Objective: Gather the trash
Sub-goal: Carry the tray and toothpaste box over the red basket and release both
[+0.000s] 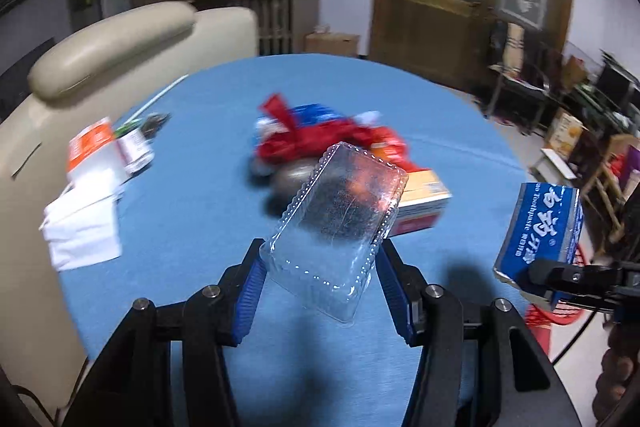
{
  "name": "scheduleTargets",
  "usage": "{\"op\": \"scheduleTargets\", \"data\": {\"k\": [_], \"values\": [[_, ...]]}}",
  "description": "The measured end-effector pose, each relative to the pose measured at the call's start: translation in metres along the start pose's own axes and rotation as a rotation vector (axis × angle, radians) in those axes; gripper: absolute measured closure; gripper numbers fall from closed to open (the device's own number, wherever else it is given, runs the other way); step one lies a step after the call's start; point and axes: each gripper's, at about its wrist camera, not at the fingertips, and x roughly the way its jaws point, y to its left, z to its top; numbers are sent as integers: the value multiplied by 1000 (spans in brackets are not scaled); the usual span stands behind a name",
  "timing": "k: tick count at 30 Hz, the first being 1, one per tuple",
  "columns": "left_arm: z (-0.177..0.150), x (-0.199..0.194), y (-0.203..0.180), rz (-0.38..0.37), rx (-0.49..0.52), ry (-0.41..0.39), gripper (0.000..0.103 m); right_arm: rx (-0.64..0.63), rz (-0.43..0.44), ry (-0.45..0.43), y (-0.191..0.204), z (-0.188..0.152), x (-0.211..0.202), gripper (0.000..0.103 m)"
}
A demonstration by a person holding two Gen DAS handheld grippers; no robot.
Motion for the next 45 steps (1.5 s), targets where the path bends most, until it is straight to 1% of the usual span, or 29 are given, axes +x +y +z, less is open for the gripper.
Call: {"op": "scheduleTargets", "data": {"k": [2,6,7,11,12,16,18,20,23,25,29,32,35,37,43,44,45], "values": [[5,3,-15,-24,26,3,46,5,-49,-52,-12,-1,-20,63],[17,10,-50,-82,77,6,46,25,-139,-161,-41,-6,-76,63],[20,10,-62,-95,95,1,46,30,-151,-176,-46,-7,-86,63],[28,10,-101,-146,153,-10,46,65,-241,-263,-79,-9,-132,63],[29,11,-109,-153,163,-11,46,75,-262,-278,-82,-7,-134,63],[32,16,-144,-195,207,-6,46,95,-368,-334,-104,-9,-168,63],[33,21,-162,-214,231,0,46,100,-405,-352,-112,-8,-178,63],[32,20,-176,-232,250,1,46,97,-464,-369,-122,-6,-187,63],[32,20,-202,-269,292,-1,46,96,-523,-376,-130,-6,-198,62],[32,22,-216,-287,312,-3,46,98,-546,-368,-134,-4,-200,62],[31,28,-237,-324,336,19,46,98,-589,-350,-145,2,-198,61],[33,31,-248,-338,354,29,46,92,-610,-354,-148,11,-197,61],[35,30,-251,-342,358,26,46,99,-620,-355,-148,17,-191,61],[36,31,-250,-340,352,26,46,104,-627,-348,-151,14,-190,61],[38,37,-243,-320,329,37,46,107,-640,-312,-156,14,-177,61],[38,37,-244,-319,328,37,46,106,-641,-305,-156,14,-175,59],[39,37,-243,-319,326,34,46,104,-637,-291,-156,13,-172,54]]}}
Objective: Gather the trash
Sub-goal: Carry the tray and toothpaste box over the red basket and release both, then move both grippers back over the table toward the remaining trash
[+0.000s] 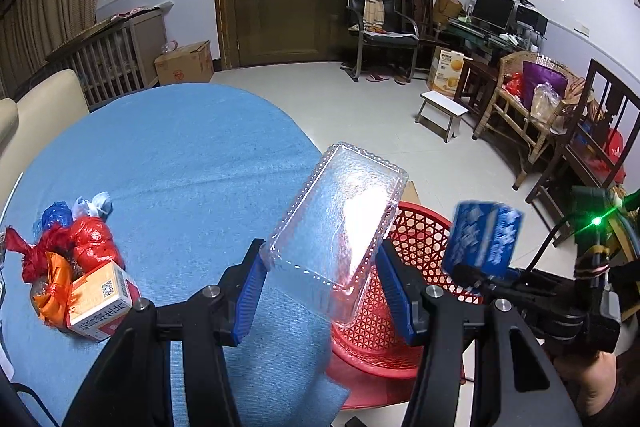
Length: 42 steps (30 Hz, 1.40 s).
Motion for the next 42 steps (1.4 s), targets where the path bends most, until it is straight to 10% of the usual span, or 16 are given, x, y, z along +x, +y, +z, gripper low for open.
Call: {"op": "scheduleTargets", "data": {"k": [3,20,27,42], "values": [[2,6,-3,-1,-5,5,46,-10,-6,9,3,1,6,21],[6,49,-52,-76,73,89,42,123,-13,-99,-27,11,-29,20],[6,69,-61,-68,92,157,24,151,-20,-126,-38,14,-40,20],[-18,3,60,59,-140,73,23,109,22,-102,-7,6,-31,21]]}}
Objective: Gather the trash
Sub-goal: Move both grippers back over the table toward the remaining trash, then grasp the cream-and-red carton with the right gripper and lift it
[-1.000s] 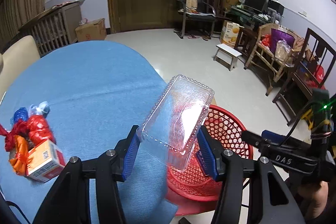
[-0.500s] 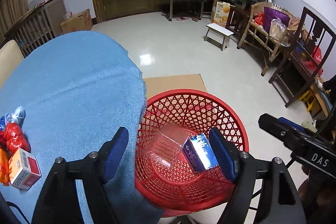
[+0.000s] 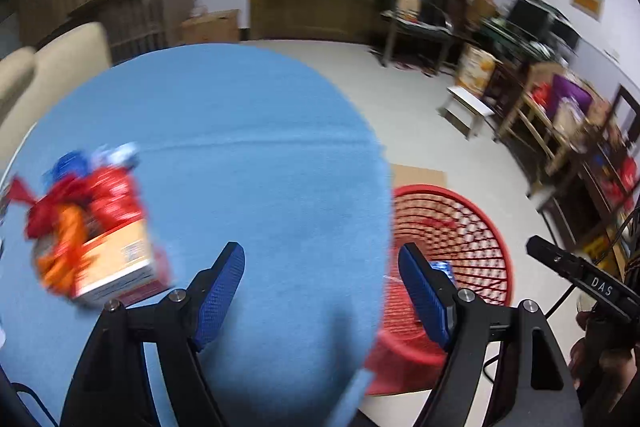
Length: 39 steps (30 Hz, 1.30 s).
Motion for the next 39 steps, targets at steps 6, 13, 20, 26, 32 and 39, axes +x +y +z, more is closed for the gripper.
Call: {"op": "scheduleTargets", "data": {"k": [6,13,20,26,32,39], "values": [[-31,-28,74,90,-139,-27,23,-74,33,25,39,-11,8,21],[-64,-46,145,165,-304,-31,23,-225,103,74,113,-36,16,21],[-96,-62,190,233,-417,-50,23,-420,198,148,195,-75,27,21],[-118,-73,232,292,-525,-71,23,-547,240,186,251,-99,44,21],[-126,-77,247,298,-568,-76,23,-652,239,183,305,-123,66,11],[-133,-77,260,284,-593,-77,23,-733,208,141,341,-135,86,0]]}}
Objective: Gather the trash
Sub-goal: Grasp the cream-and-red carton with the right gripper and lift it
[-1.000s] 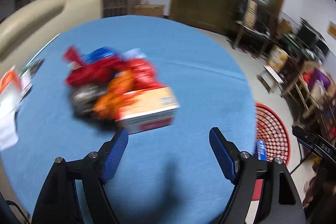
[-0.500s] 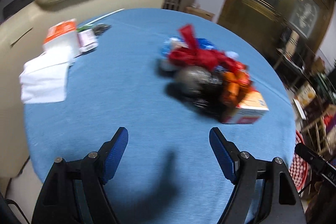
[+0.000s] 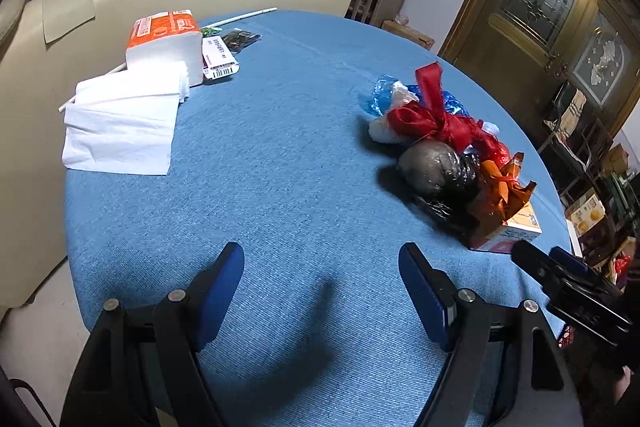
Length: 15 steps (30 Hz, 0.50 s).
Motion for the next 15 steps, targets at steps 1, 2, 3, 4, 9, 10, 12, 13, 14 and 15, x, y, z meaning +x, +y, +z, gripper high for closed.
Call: {"op": "scheduleTargets", "data": {"k": [1,2,3,4,9,10,12,13,14,15], "values": [[-1,0,1,-2,-1,1,23,-4,-10,6,1,2,5,0],[0,1,1,-6,-1,2,23,-4,-19,17,1,5,11,0],[0,1,1,-6,0,2,23,-3,-23,20,2,7,15,0],[0,1,1,-6,1,2,23,0,-26,24,1,8,19,0],[2,1,-3,-7,9,2,23,-2,-30,29,2,13,37,0],[2,0,-3,-7,11,2,23,-2,-29,27,2,14,38,0],[3,0,-8,-5,19,0,23,8,-16,26,0,15,42,2],[4,-1,-9,-5,25,-2,23,16,-6,20,-2,15,41,17],[4,-2,-12,-4,31,-3,23,24,2,19,-5,15,38,18],[5,-2,-16,-6,37,-6,23,30,10,15,-8,15,36,18]]}}
